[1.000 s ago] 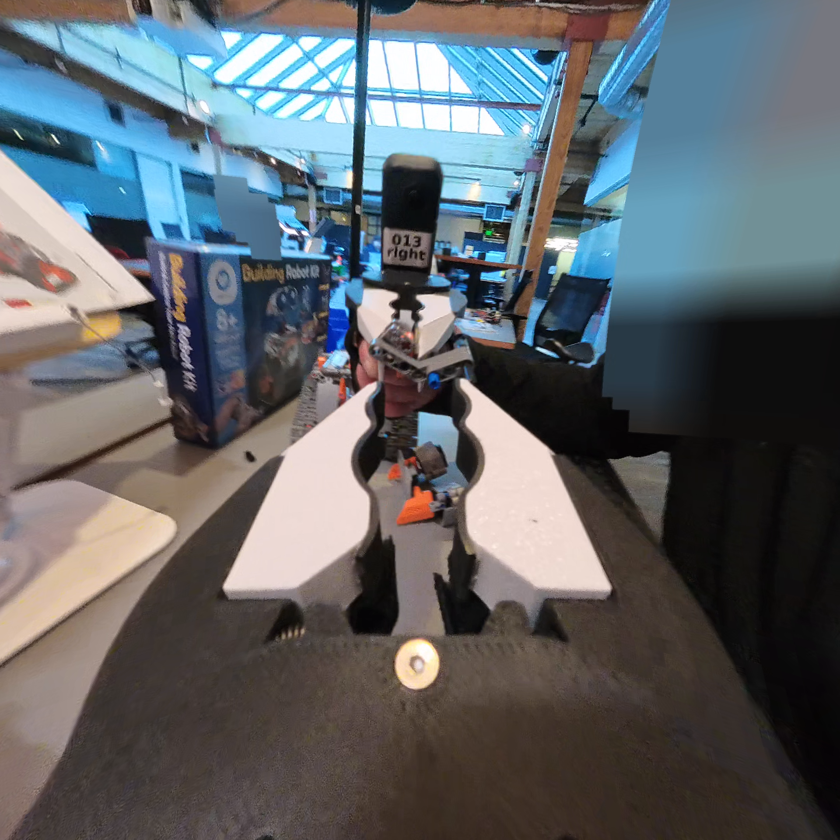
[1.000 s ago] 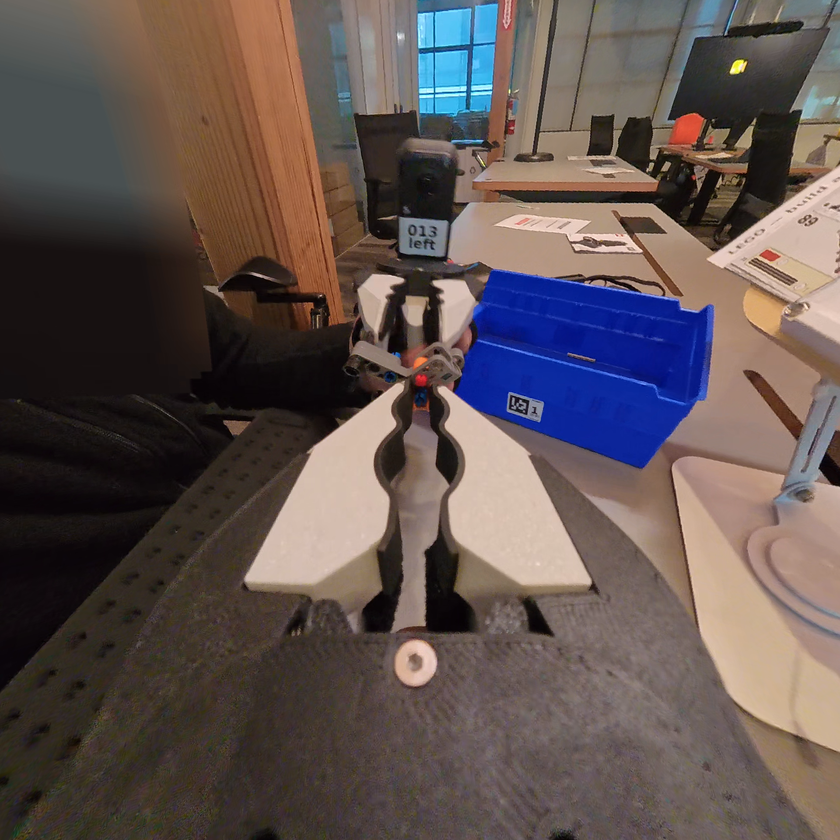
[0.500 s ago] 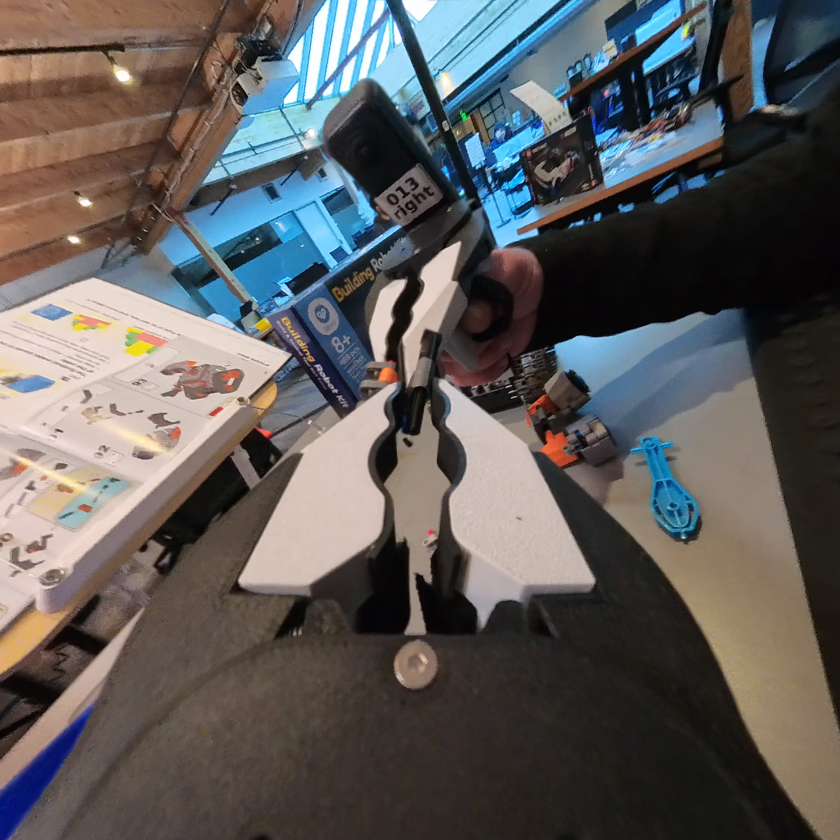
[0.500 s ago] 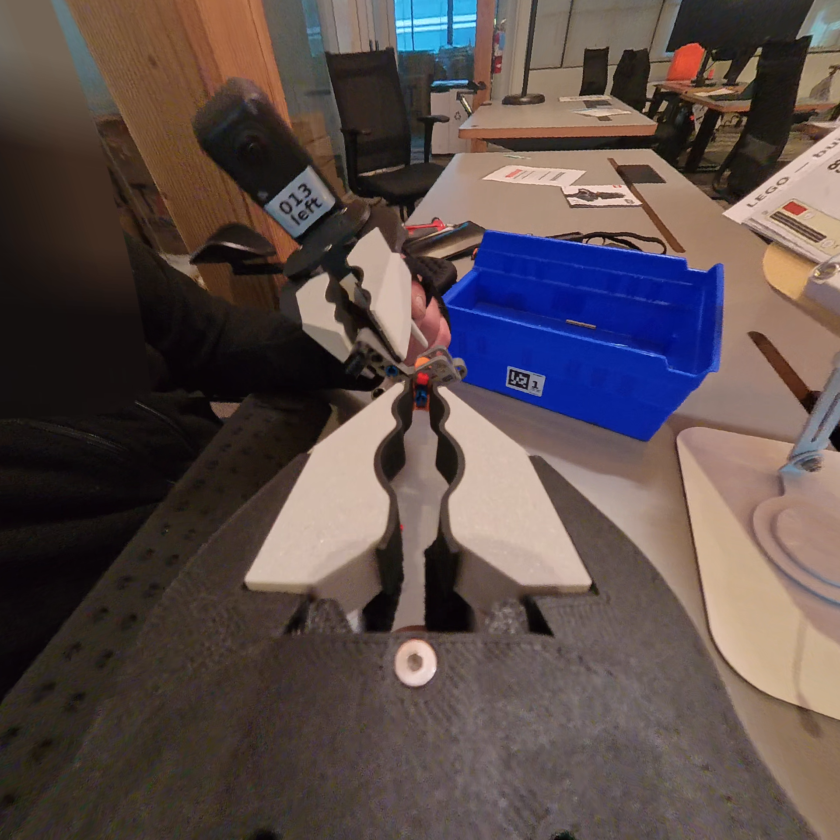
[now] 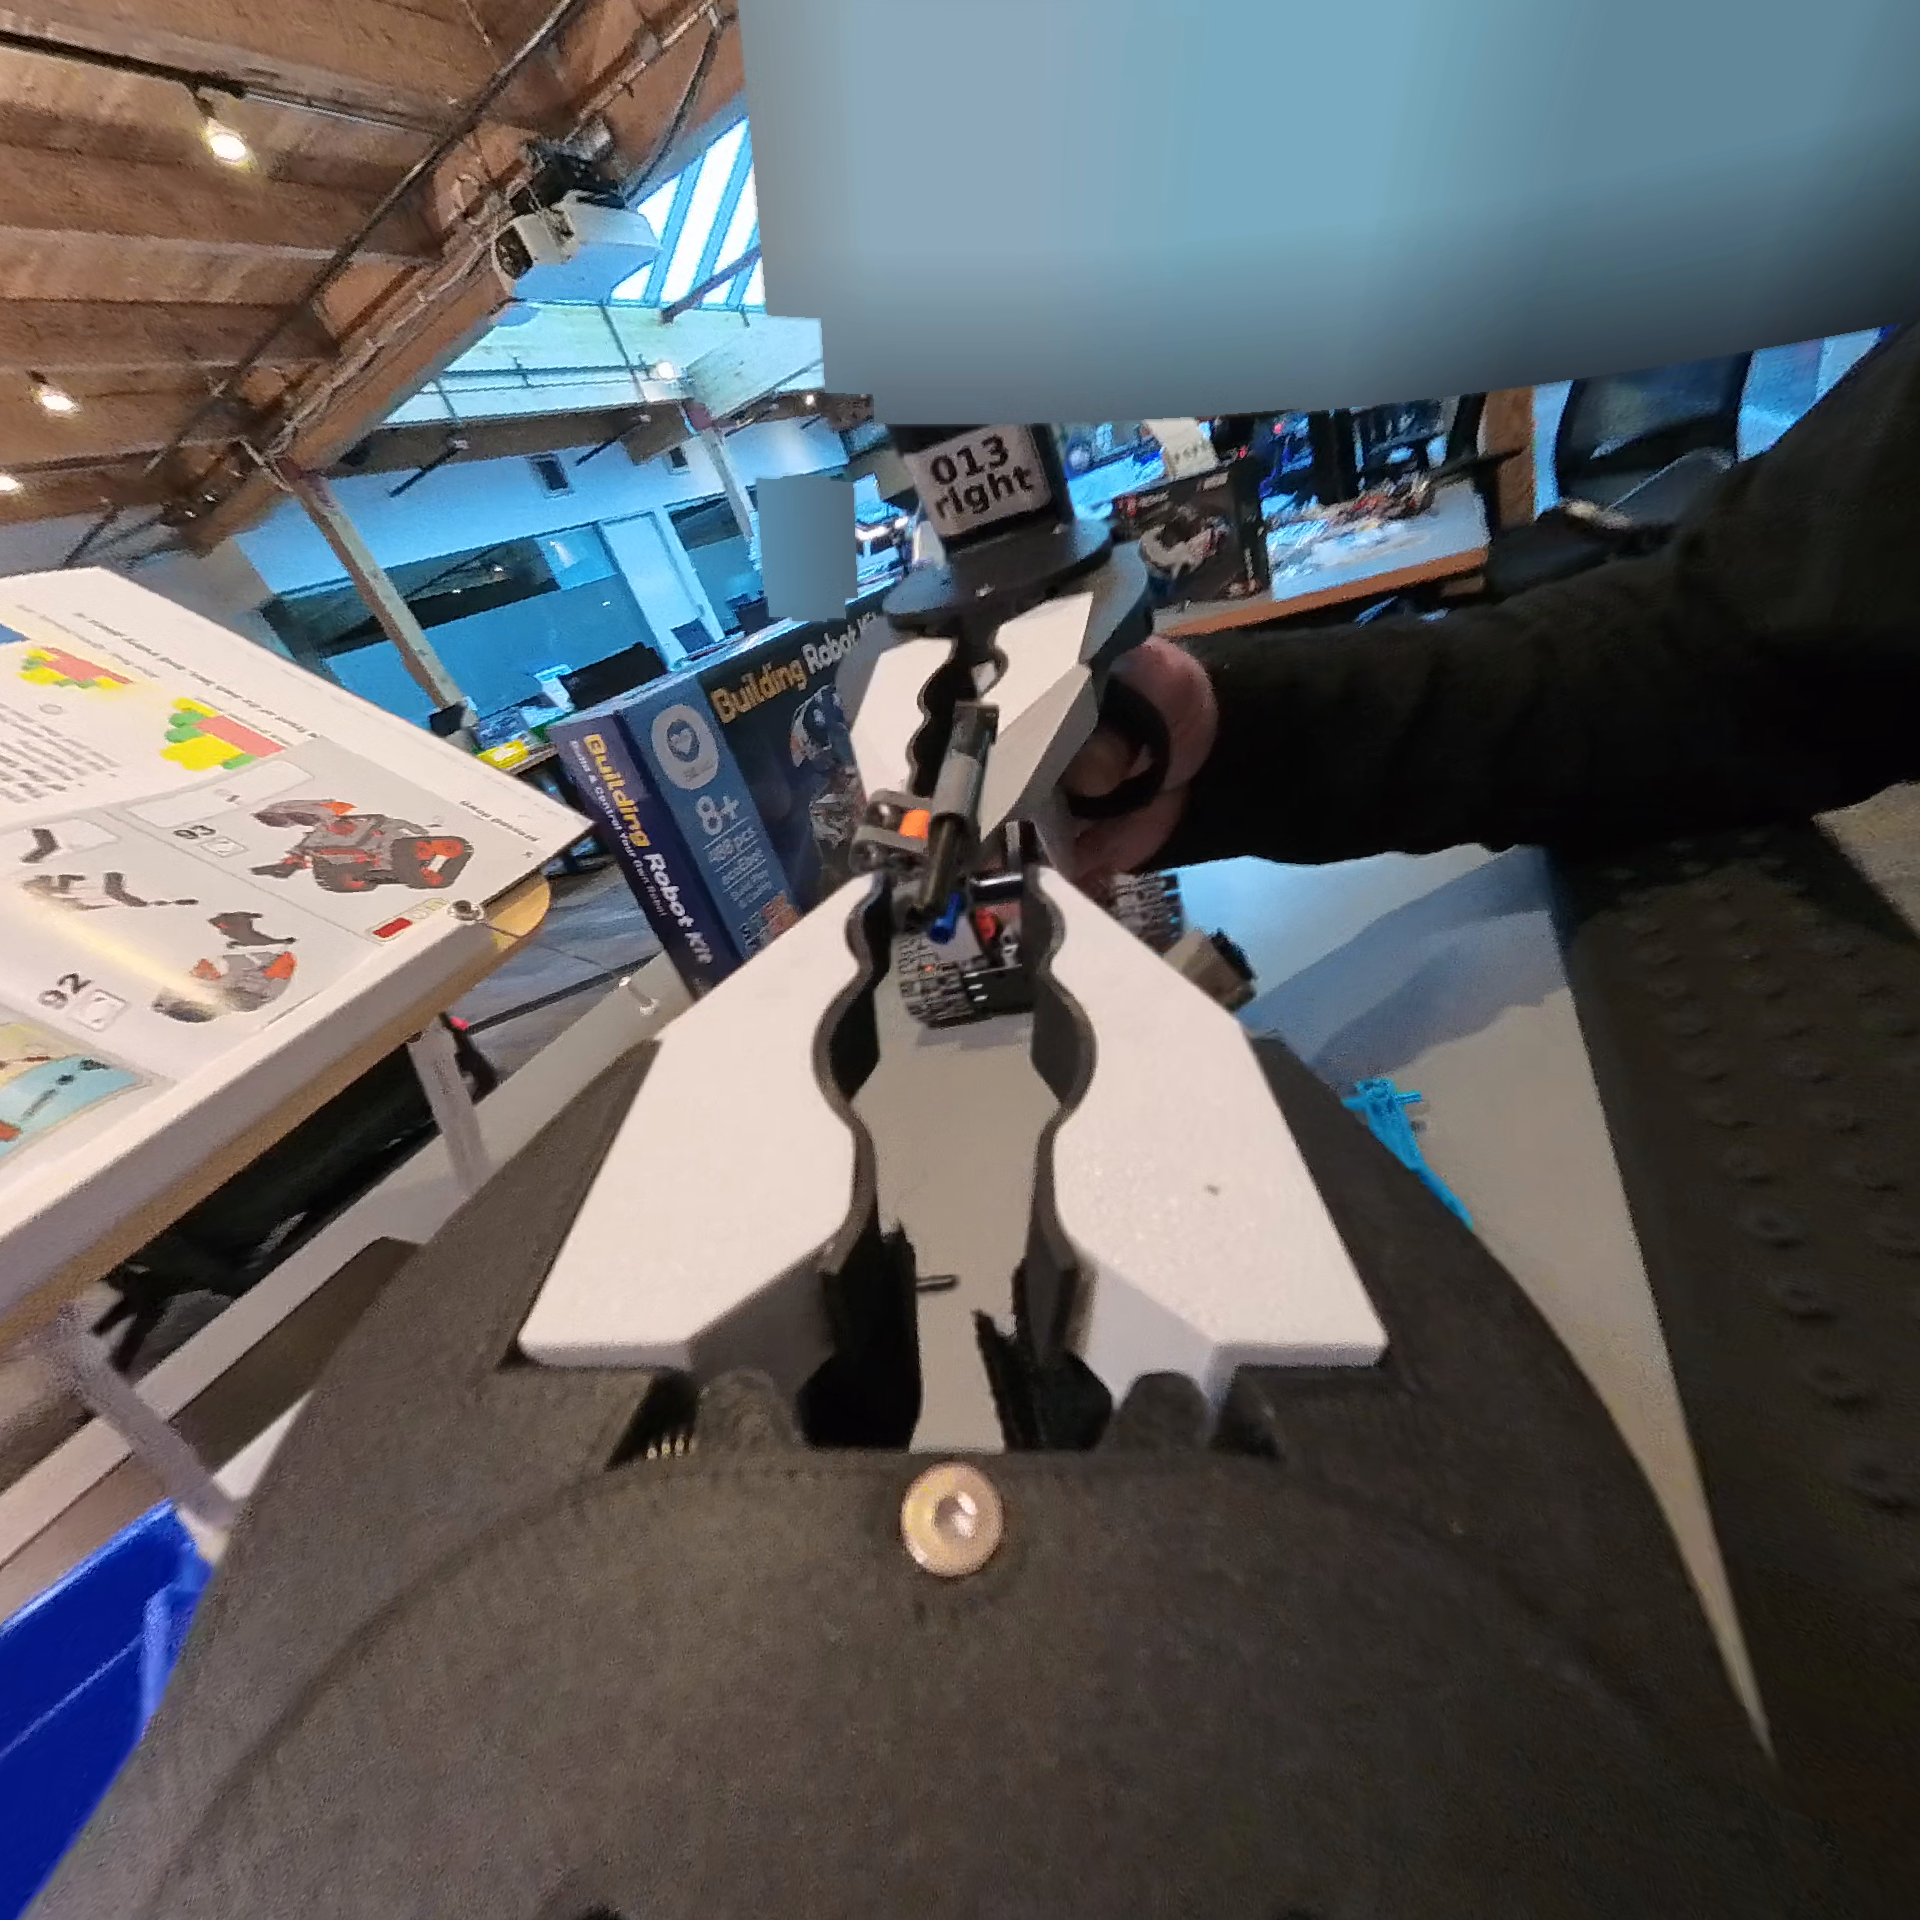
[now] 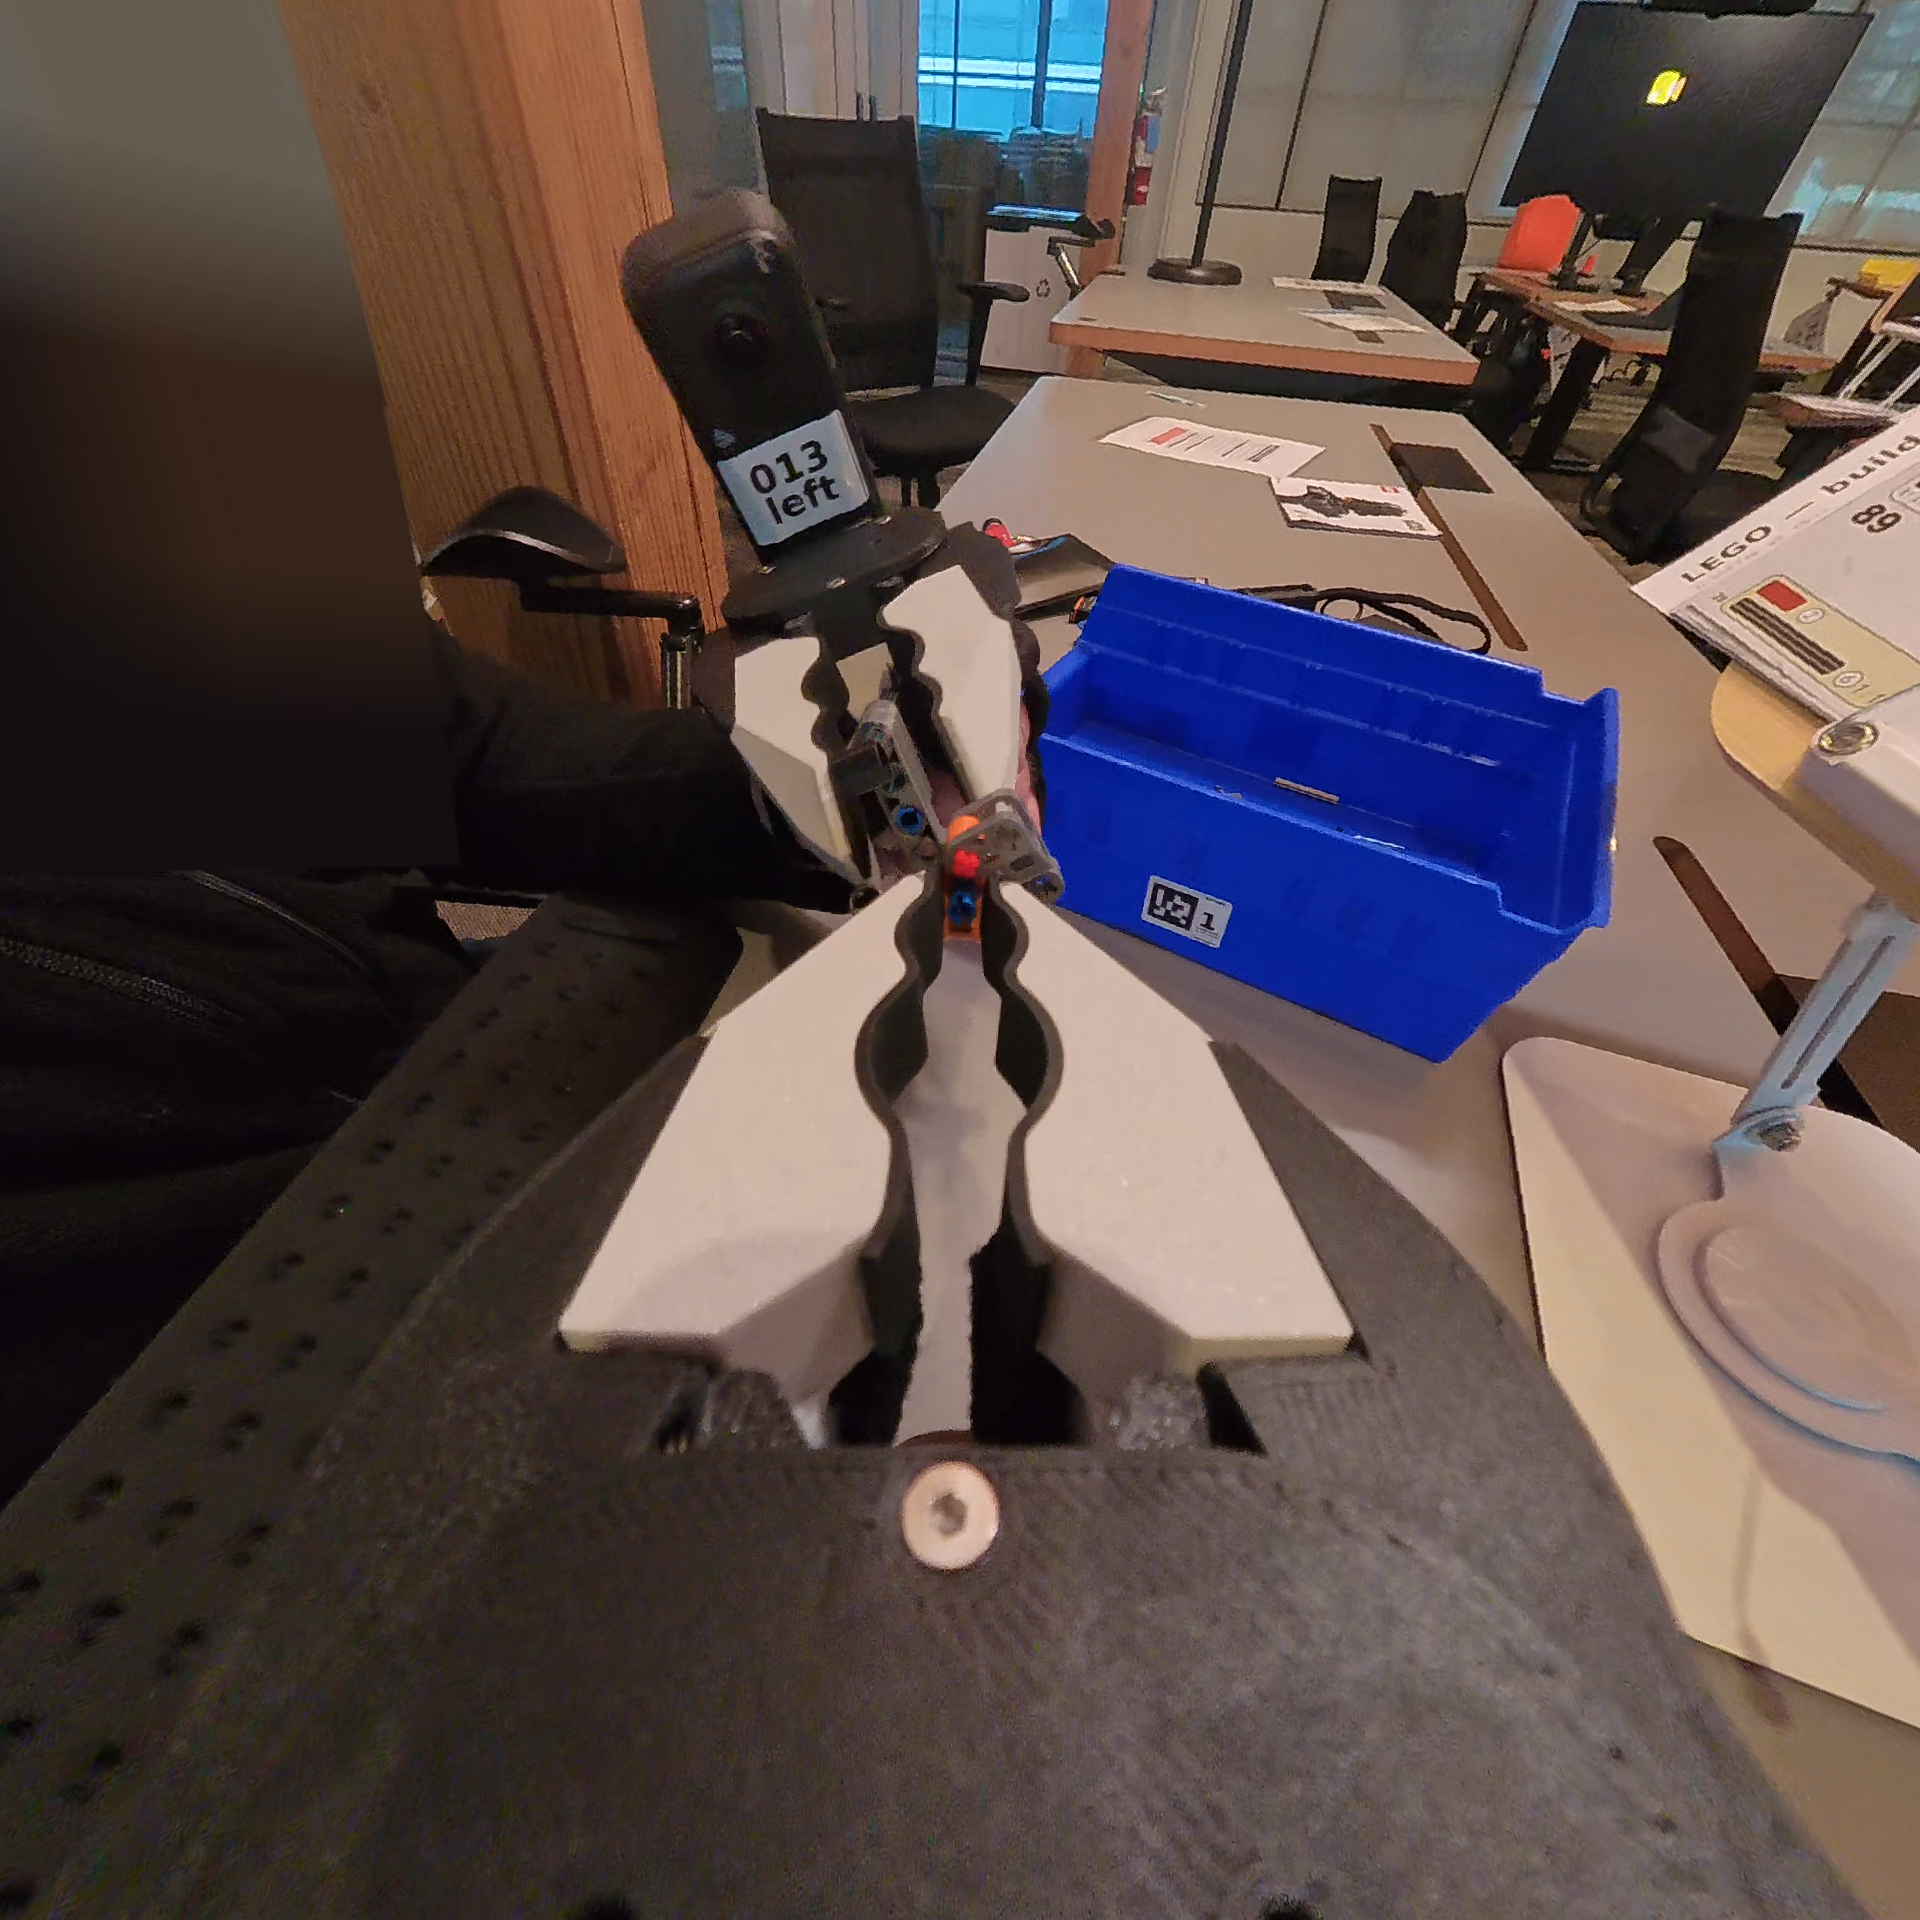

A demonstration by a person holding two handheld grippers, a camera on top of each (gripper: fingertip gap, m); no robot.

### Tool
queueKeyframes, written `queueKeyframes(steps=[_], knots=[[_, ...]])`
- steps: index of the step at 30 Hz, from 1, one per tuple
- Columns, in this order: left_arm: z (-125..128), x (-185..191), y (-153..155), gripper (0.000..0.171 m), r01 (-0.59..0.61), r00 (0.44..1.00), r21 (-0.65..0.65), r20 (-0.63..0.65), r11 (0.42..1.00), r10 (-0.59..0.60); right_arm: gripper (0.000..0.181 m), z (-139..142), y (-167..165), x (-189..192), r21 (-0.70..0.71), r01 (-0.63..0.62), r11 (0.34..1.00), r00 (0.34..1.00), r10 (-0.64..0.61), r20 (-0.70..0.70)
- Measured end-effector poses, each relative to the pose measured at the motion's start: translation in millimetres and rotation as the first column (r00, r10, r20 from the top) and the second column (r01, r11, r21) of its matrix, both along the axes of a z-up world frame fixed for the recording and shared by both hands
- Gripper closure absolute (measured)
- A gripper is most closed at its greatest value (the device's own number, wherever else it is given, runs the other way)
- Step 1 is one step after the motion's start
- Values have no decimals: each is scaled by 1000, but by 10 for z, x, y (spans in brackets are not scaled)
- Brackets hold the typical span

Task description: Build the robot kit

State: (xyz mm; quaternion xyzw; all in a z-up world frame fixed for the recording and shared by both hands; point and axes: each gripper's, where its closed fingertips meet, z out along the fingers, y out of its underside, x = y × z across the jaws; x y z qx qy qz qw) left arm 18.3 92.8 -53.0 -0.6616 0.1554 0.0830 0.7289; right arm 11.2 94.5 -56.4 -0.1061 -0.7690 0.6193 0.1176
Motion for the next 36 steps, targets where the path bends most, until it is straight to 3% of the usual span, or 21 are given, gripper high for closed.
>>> queueKeyframes(steps=[4, 14, 36], knots=[[-5, 1, 6, 160, -40, 997, -1, -61, 999, 40, 176, -16, -22, 16, 19, -1, 1000, 1000, 1, -8], [25, 3, -12, 161, -120, 976, 24, -182, 993, 122, 176, 32, -25, 30, 5, -2, 1000, 1000, 2, -11], [107, 136, -28, 164, -48, 994, 51, -100, 998, 53, 176, 100, -70, 123, -69, -64, 996, 998, 66, 17]])
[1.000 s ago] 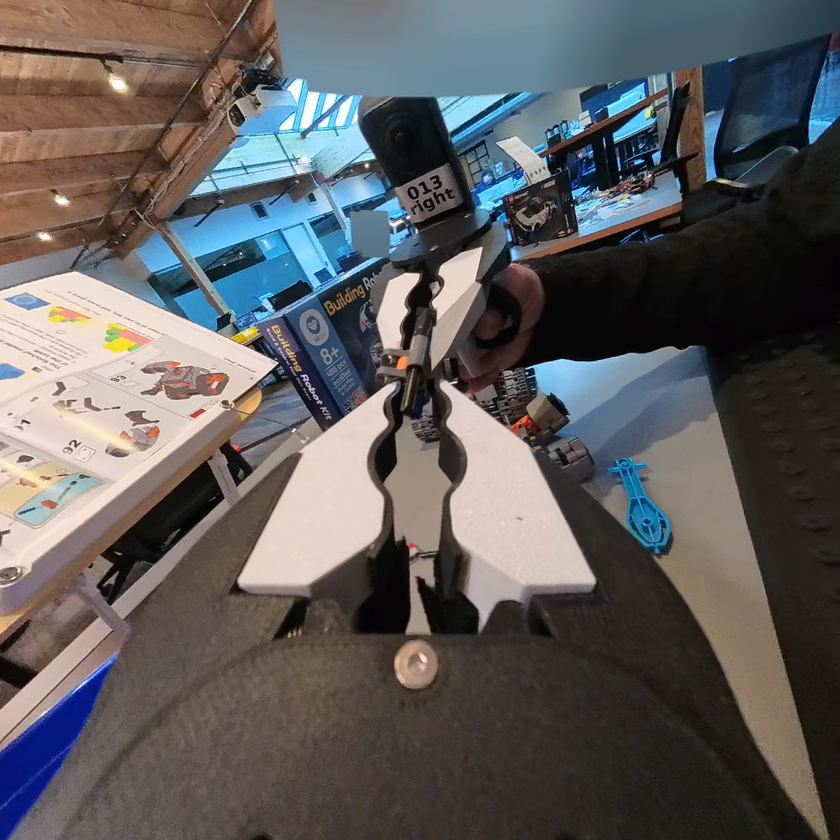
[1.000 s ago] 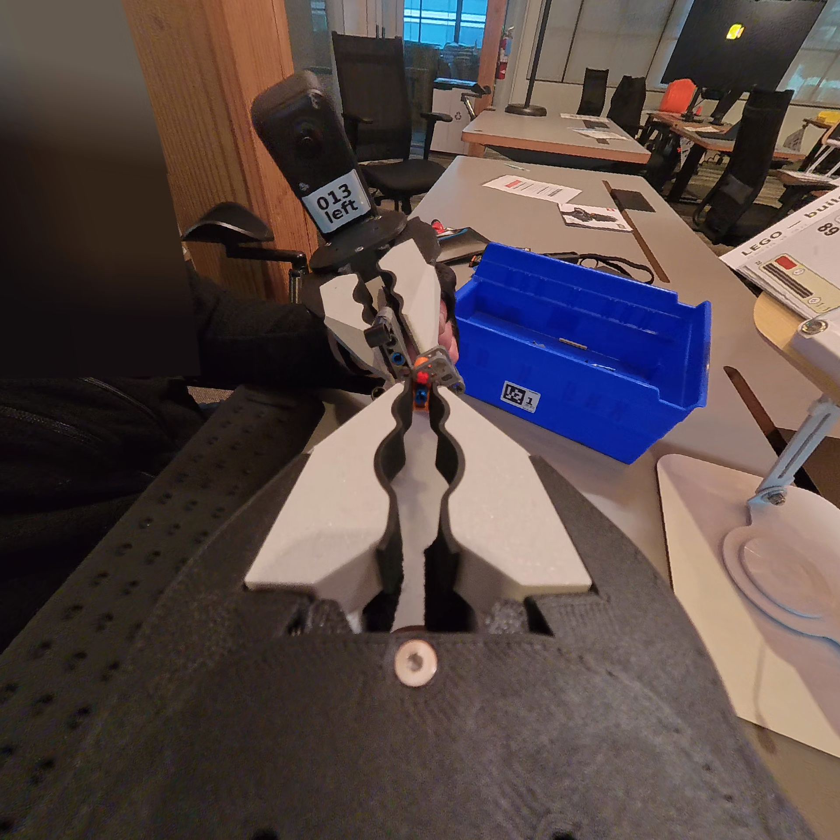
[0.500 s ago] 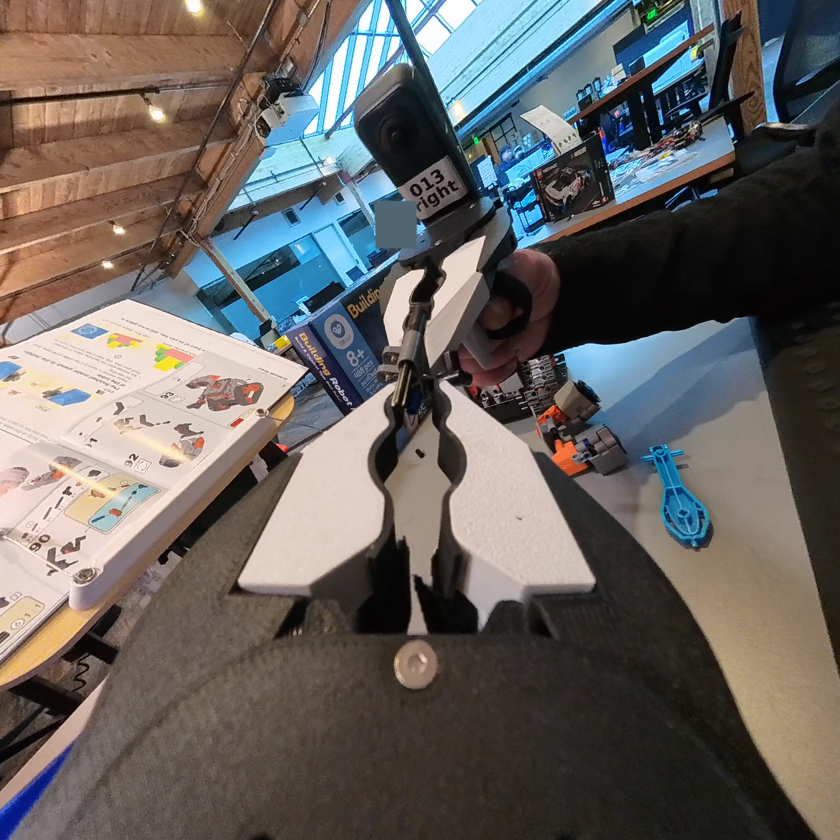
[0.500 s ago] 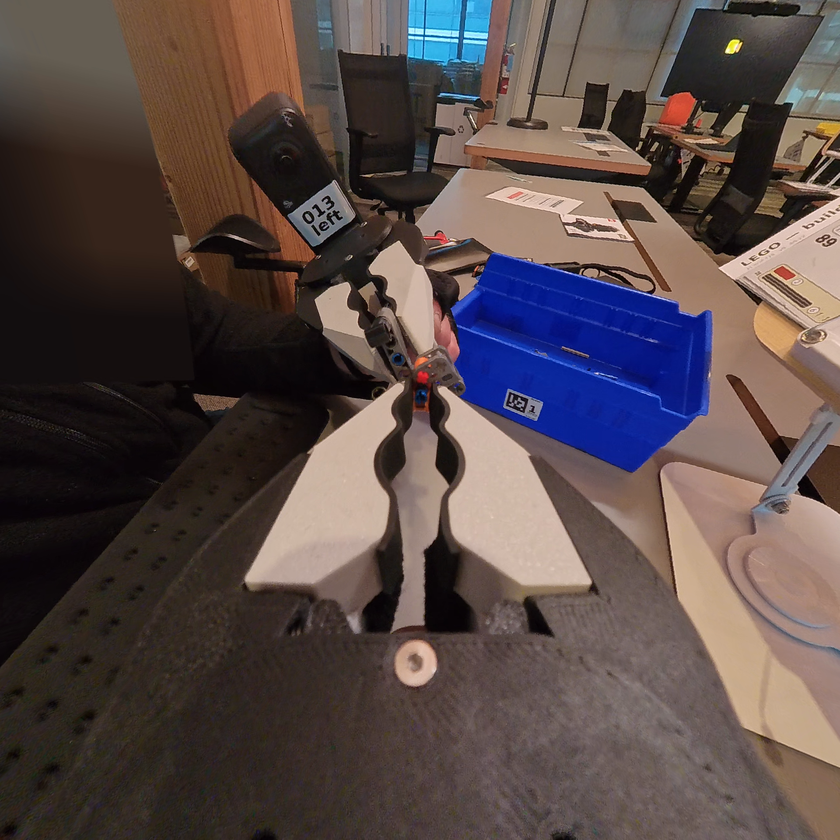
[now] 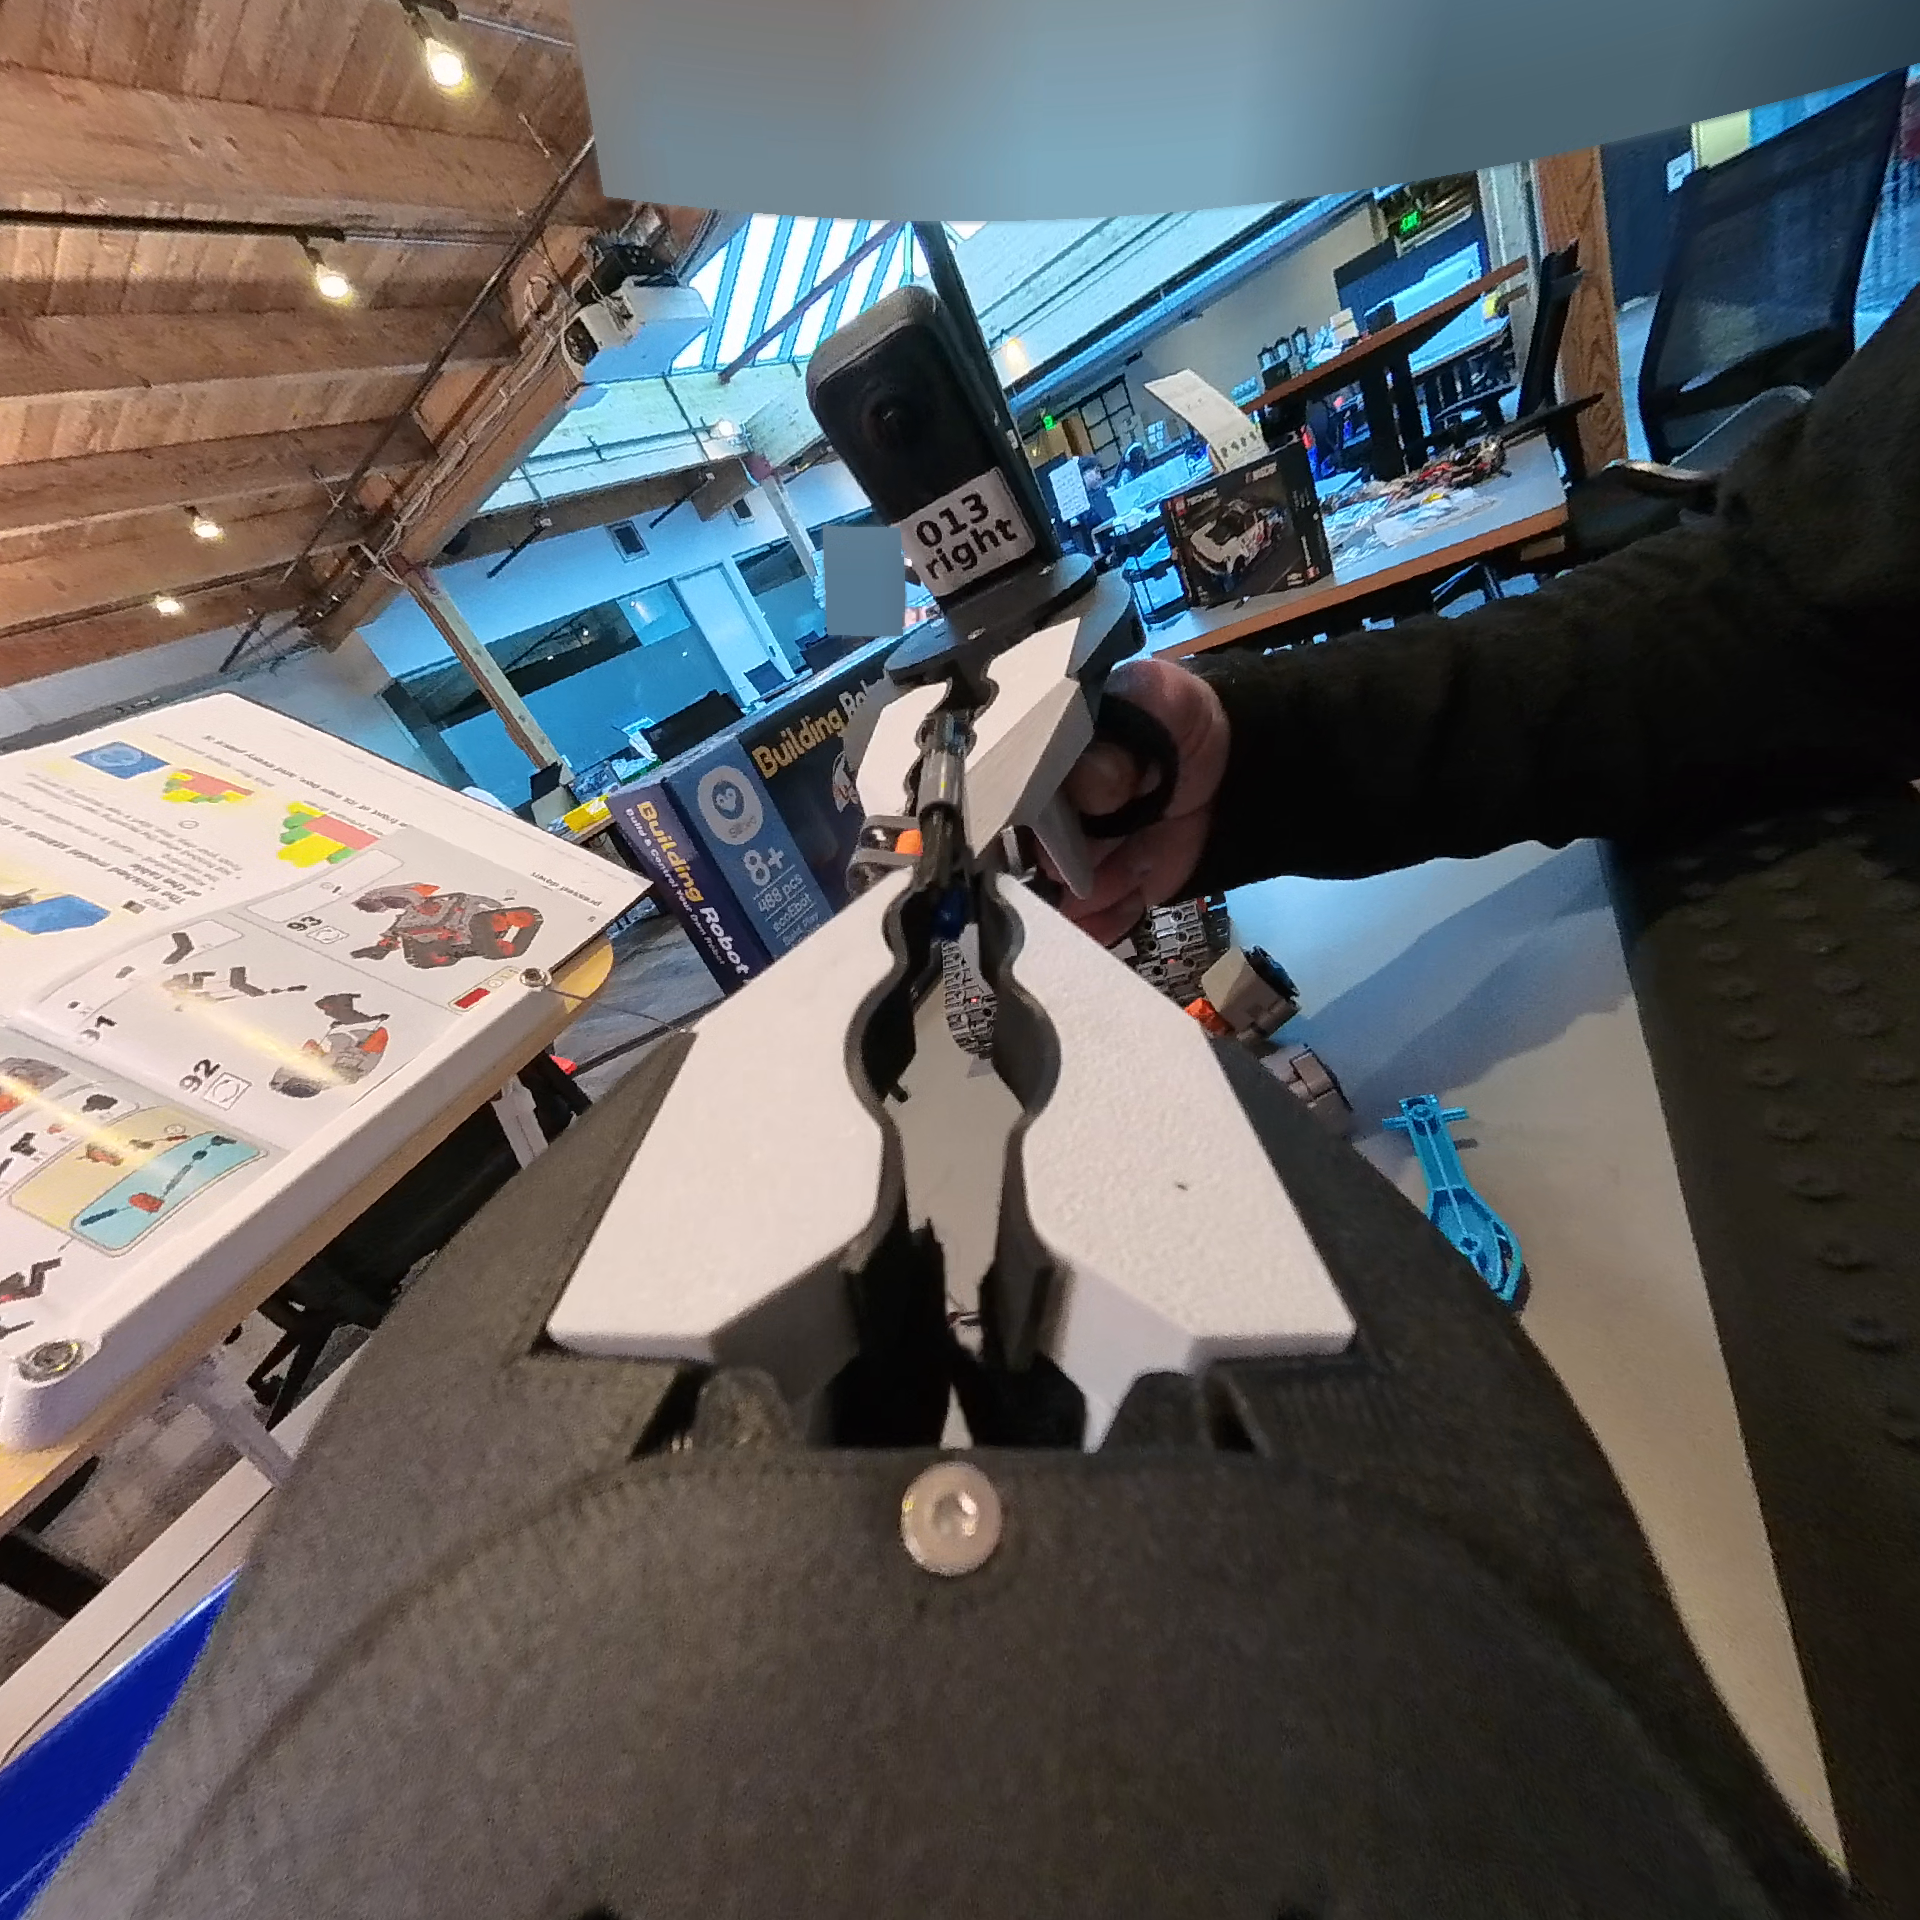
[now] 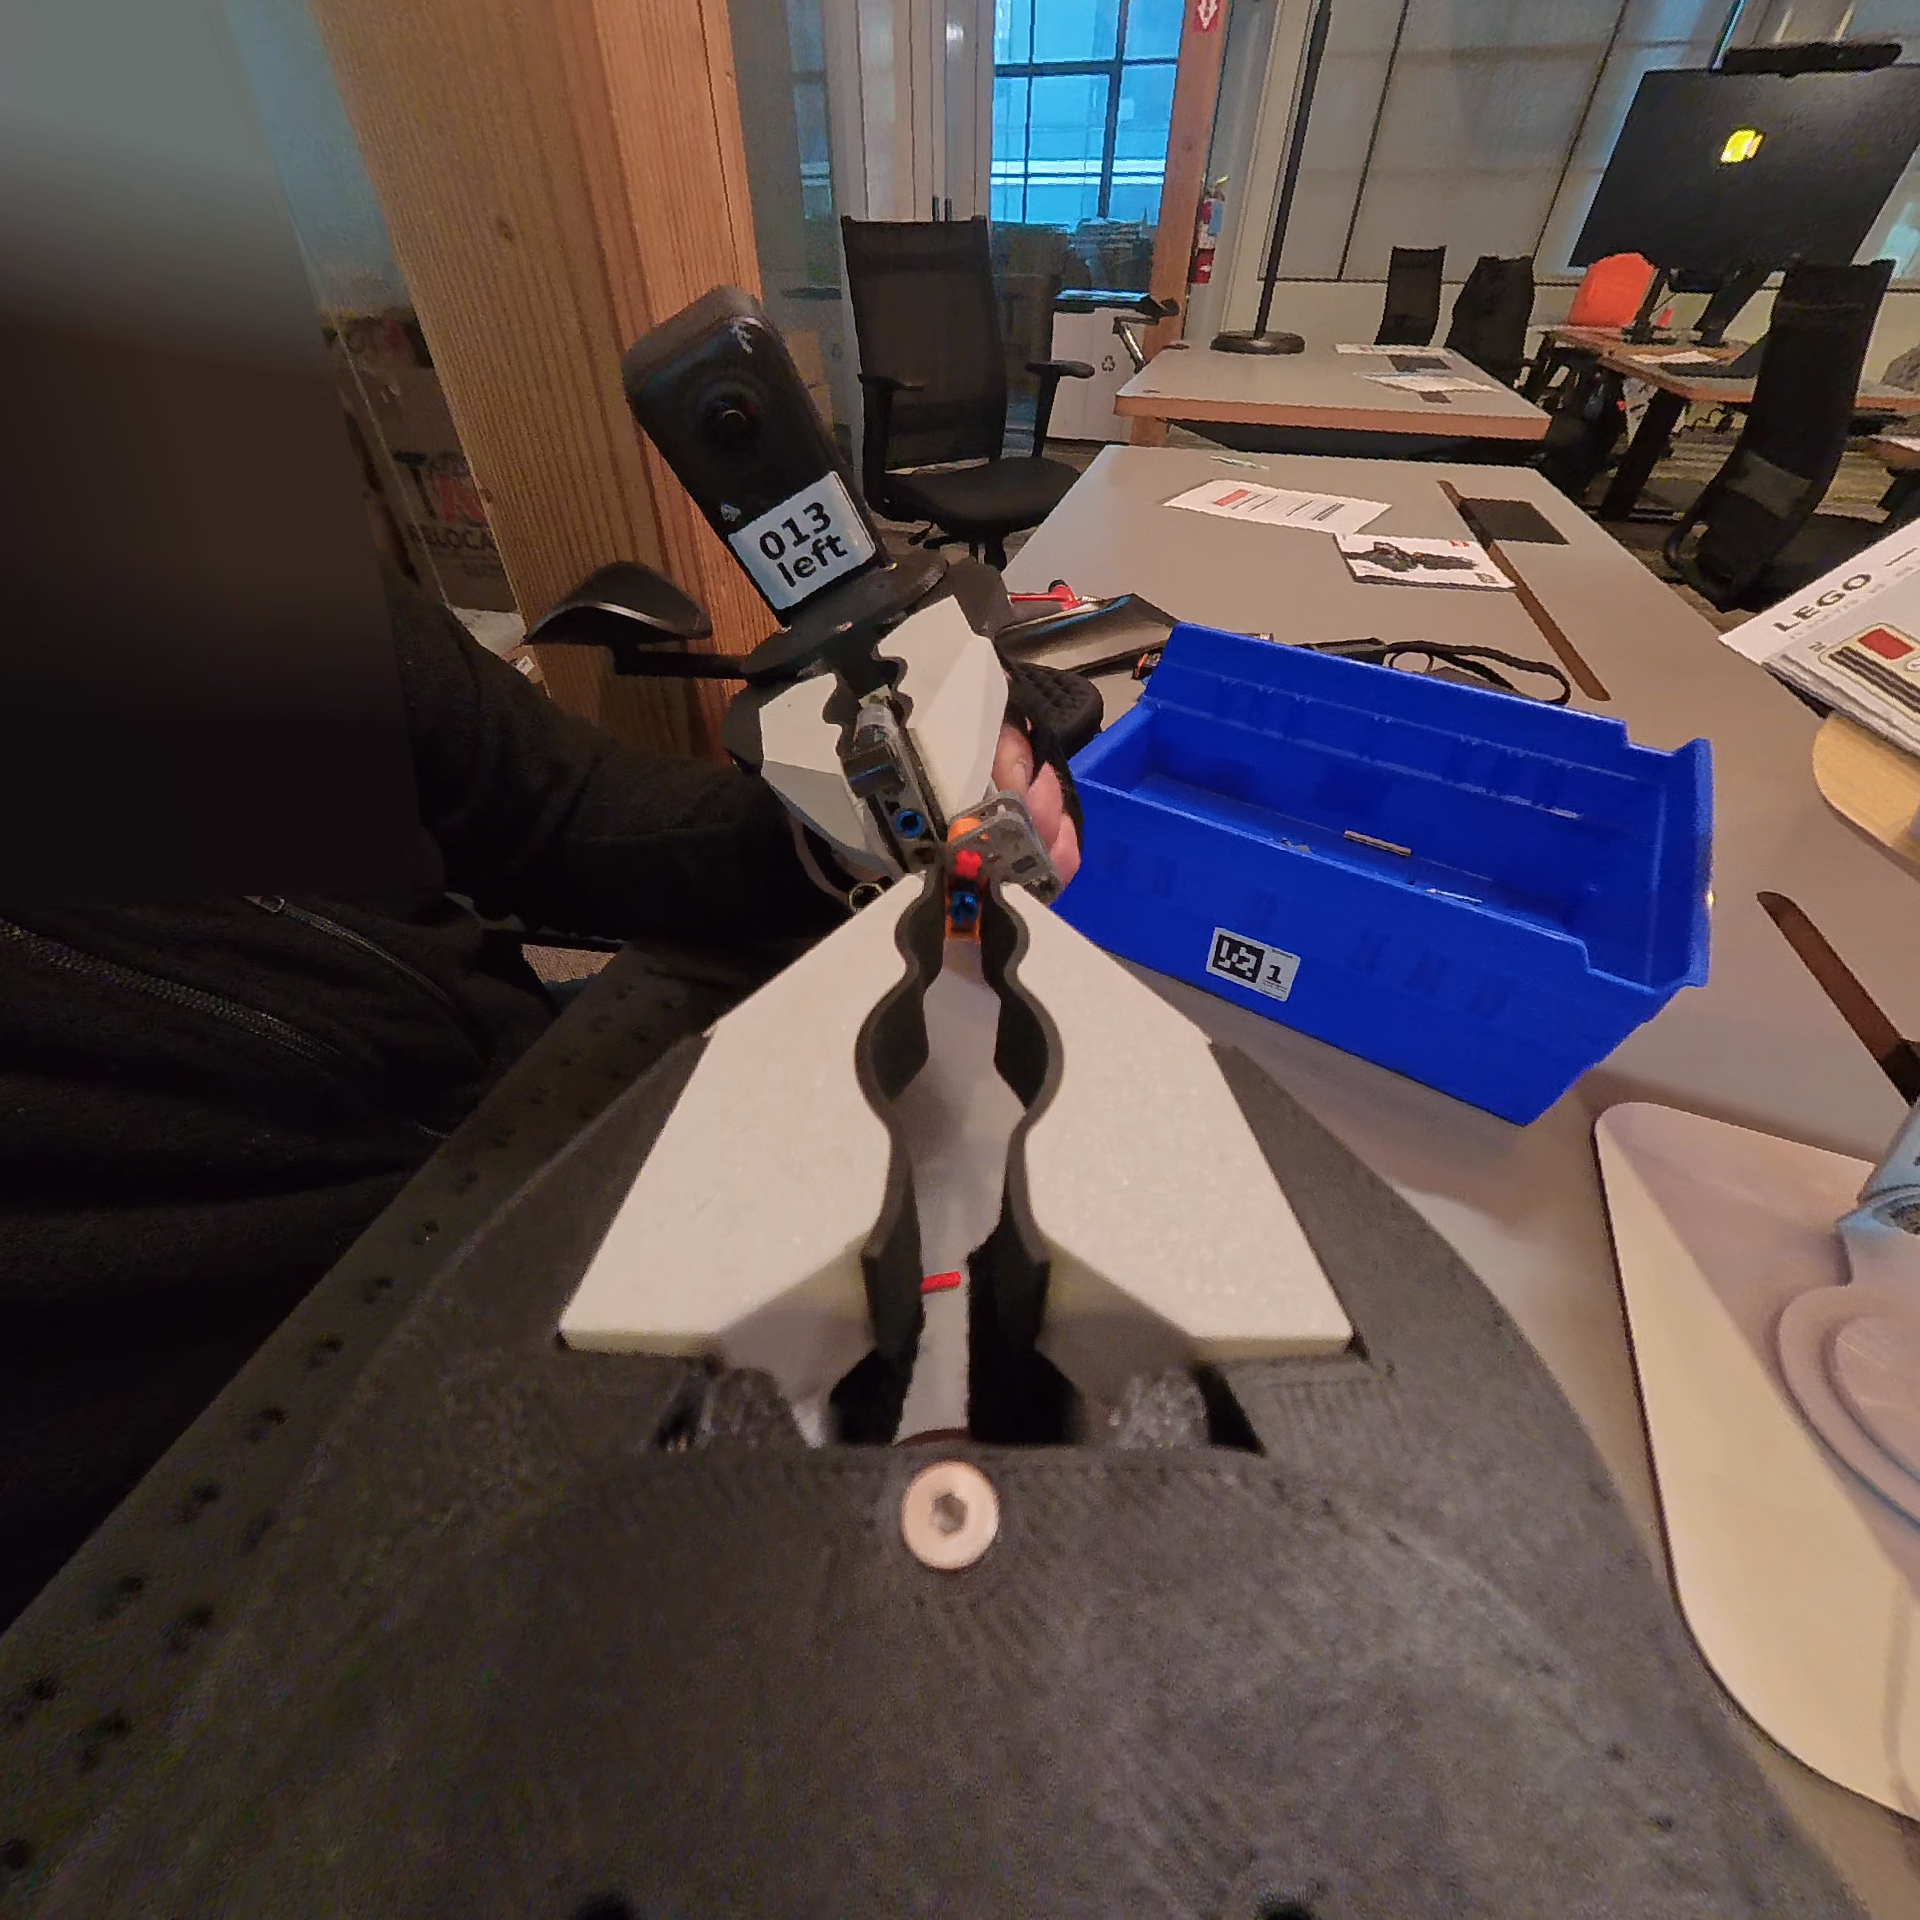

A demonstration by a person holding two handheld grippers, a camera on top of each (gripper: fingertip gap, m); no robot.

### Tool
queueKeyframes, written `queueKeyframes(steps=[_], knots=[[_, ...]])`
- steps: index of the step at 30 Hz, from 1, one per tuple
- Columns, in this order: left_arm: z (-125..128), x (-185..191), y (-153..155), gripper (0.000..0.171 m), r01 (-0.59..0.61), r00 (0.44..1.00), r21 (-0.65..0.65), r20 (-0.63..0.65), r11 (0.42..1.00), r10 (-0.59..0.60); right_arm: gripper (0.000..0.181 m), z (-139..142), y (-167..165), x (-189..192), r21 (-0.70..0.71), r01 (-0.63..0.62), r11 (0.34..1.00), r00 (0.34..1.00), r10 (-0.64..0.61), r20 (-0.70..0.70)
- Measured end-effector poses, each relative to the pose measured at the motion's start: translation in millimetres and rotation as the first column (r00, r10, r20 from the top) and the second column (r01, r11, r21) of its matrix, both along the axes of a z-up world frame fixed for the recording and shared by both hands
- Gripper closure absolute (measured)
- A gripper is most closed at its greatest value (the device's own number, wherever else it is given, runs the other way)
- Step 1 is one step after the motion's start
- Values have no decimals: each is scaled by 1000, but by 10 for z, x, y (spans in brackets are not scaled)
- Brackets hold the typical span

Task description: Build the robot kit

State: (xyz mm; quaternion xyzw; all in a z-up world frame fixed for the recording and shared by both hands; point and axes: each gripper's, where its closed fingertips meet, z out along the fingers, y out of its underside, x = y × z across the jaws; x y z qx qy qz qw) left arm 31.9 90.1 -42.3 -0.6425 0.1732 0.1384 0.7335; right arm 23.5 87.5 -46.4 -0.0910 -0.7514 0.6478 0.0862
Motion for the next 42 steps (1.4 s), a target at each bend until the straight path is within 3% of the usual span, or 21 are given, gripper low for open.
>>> queueKeyframes(steps=[4, 13, 17, 29, 42], knots=[[37, -17, -26, 161, 12, 1000, 19, 10, 1000, -12, 176, 24, -16, -5, 33, 32, 999, 998, -30, -52], [68, -160, -30, 133, 32, 984, 27, 172, 999, -36, 176, 12, 10, -62, 104, 112, 988, 982, -94, -165], [39, -185, -7, 129, 29, 982, 15, 184, 999, -31, 176, -17, 67, -127, 155, 170, 973, 969, -136, -205], [-147, -199, 133, 150, -174, 982, -90, -96, 981, 165, 176, -174, 191, -267, 397, 358, 845, 909, -220, -353], [-159, -199, 83, 163, -200, 970, -110, -164, 974, 181, 176, -130, 82, -182, 269, 237, 934, 962, -186, -199]])
